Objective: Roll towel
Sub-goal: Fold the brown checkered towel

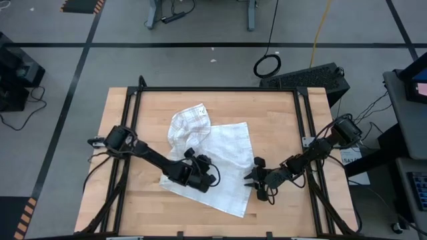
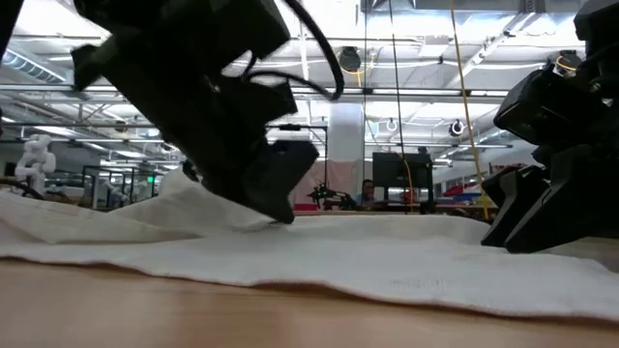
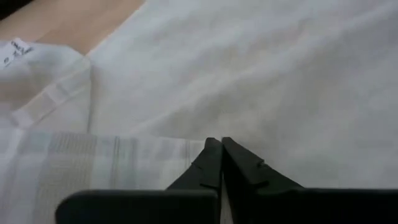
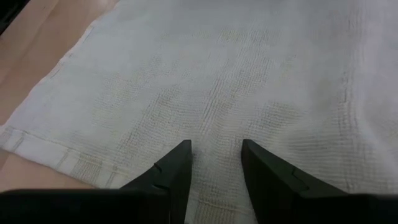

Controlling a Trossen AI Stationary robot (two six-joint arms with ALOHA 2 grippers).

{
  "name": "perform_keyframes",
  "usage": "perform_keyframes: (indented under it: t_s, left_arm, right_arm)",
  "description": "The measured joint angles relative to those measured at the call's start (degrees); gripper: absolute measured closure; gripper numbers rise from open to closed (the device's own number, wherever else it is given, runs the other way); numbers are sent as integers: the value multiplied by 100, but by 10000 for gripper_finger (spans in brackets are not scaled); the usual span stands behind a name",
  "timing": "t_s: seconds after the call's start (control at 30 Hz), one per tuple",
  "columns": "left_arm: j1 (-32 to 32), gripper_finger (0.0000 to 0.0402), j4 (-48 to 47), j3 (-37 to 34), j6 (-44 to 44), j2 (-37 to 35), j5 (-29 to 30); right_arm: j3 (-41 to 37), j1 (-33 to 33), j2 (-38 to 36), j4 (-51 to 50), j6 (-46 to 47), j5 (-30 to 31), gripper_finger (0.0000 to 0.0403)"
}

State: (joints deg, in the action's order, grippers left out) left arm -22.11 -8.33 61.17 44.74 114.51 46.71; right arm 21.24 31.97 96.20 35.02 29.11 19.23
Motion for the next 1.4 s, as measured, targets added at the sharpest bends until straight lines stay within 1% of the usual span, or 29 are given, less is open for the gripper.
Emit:
perform_keyframes:
  t_s: [0.07, 0.17, 0.27, 0.37, 0.47, 0.5, 0.6, 0.63, 0.73, 0.83, 0.9, 1.0, 1.07, 1.17, 1.27, 1.33, 1.4]
  left_arm:
    - [-72, 388, 62, 17, 126, -52, 10]
    - [-208, 396, -82, 2, 265, -157, 31]
    - [-357, 398, -369, 2, 413, -379, 236]
    - [-539, 398, -843, 5, 549, -668, 468]
    - [-759, 398, -1253, 7, 714, -1063, 801]
    - [-859, 398, -1457, 4, 746, -1230, 944]
    - [-1151, 398, -1669, 9, 731, -1672, 1408]
    - [-1271, 398, -1833, 5, 729, -1852, 1588]
    - [-1559, 398, -1935, 11, 599, -2248, 2032]
    - [-1841, 398, -2113, 7, 430, -2535, 2332]
    - [-2020, 398, -2130, 7, 260, -2658, 2665]
    - [-2230, 398, -1953, 5, -99, -2796, 3098]
    - [-2349, 398, -1959, 9, -215, -2874, 3177]
    - [-2446, 398, -1959, 7, -272, -2889, 3290]
    - [-2525, 398, -1916, 4, -334, -2886, 3328]
    - [-2561, 398, -1916, 4, -347, -2886, 3332]
    - [-2586, 398, -1916, 4, -368, -2886, 3336]
  right_arm:
    - [-1, 1, 0, -2, -1, -3, 269]
    - [2, -1, 0, -30, -31, -5, 269]
    - [4, -1, 0, -78, -8, -11, 269]
    - [-3, -3, -2, 22, 2, -212, 269]
    - [-4, -1, -81, 6, -17, -447, 269]
    - [-5, 0, -110, -18, -79, -481, 269]
    - [-7, -10, -307, -190, -239, -504, 264]
    - [14, -43, -393, -282, -359, -518, 261]
    - [252, -189, -792, -852, -735, -497, 248]
    - [702, -483, -1186, -1744, -1193, -478, 231]
    - [1087, -761, -1409, -2300, -1604, -463, 220]
    - [1614, -1278, -1541, -2730, -2448, -287, 208]
    - [1900, -1724, -1517, -2721, -3037, -365, 204]
    - [2366, -2460, -1349, -2686, -3656, -892, 202]
    - [2796, -3102, -1078, -2942, -4202, -1564, 202]
    - [3096, -3416, -851, -3078, -4643, -1916, 202]
    - [3398, -3686, -562, -3263, -5097, -2121, 202]
